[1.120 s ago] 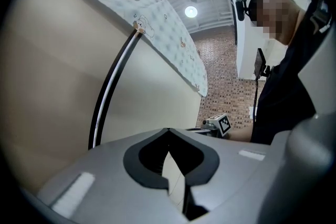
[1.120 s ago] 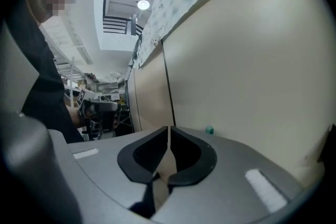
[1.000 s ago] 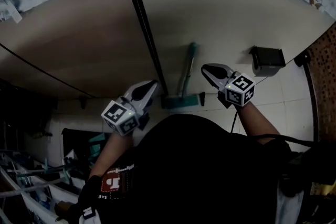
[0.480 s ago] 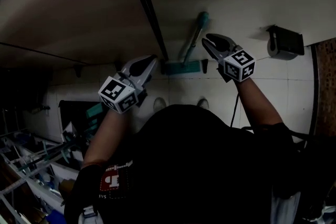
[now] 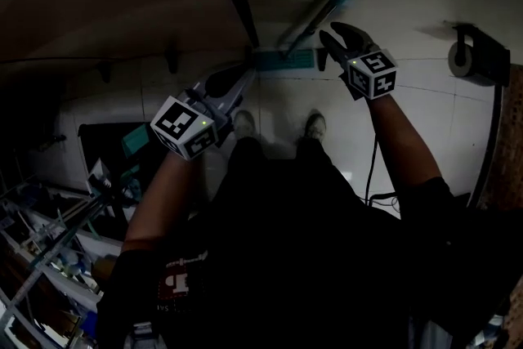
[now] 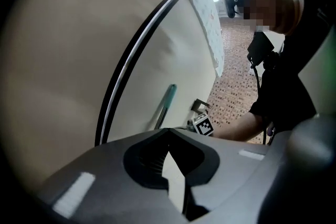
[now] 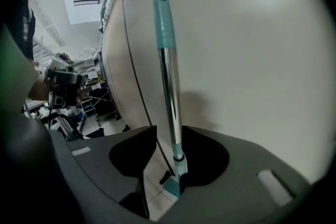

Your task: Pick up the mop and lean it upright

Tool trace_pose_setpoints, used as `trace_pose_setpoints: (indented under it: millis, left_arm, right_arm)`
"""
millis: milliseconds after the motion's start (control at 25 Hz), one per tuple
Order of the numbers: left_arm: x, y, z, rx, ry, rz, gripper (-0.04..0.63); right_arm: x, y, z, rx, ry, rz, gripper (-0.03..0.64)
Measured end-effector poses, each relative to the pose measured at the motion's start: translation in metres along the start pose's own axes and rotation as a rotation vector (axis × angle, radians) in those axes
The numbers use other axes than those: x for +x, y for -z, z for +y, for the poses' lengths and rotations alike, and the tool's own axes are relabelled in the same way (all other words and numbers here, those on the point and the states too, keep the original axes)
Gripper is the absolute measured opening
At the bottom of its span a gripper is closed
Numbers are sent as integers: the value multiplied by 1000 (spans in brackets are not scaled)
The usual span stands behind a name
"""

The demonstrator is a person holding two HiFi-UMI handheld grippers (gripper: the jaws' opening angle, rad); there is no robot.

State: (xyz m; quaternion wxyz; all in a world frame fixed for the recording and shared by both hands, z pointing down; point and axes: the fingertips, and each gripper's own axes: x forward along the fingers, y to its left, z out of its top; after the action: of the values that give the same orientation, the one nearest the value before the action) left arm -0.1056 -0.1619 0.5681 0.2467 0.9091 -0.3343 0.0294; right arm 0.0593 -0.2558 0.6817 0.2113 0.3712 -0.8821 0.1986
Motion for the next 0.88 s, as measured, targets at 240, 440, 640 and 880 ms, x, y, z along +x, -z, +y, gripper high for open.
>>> trace_pose_setpoints:
  millis: [240, 440, 640, 880]
  left_arm:
    - [9, 30, 10, -22, 19, 26, 0]
    - [20, 56, 24, -23, 6, 50, 0]
    - [13, 70, 32, -46, 0, 53, 0]
    - [8, 76, 32, -77, 10, 44, 0]
  right_arm:
    - [36, 47, 1, 23, -21, 63, 214]
    - [65, 78, -6, -20, -23, 122, 225]
    - [90, 104, -2, -27, -17, 177, 224]
    - [103, 114, -6, -78, 20, 193, 151]
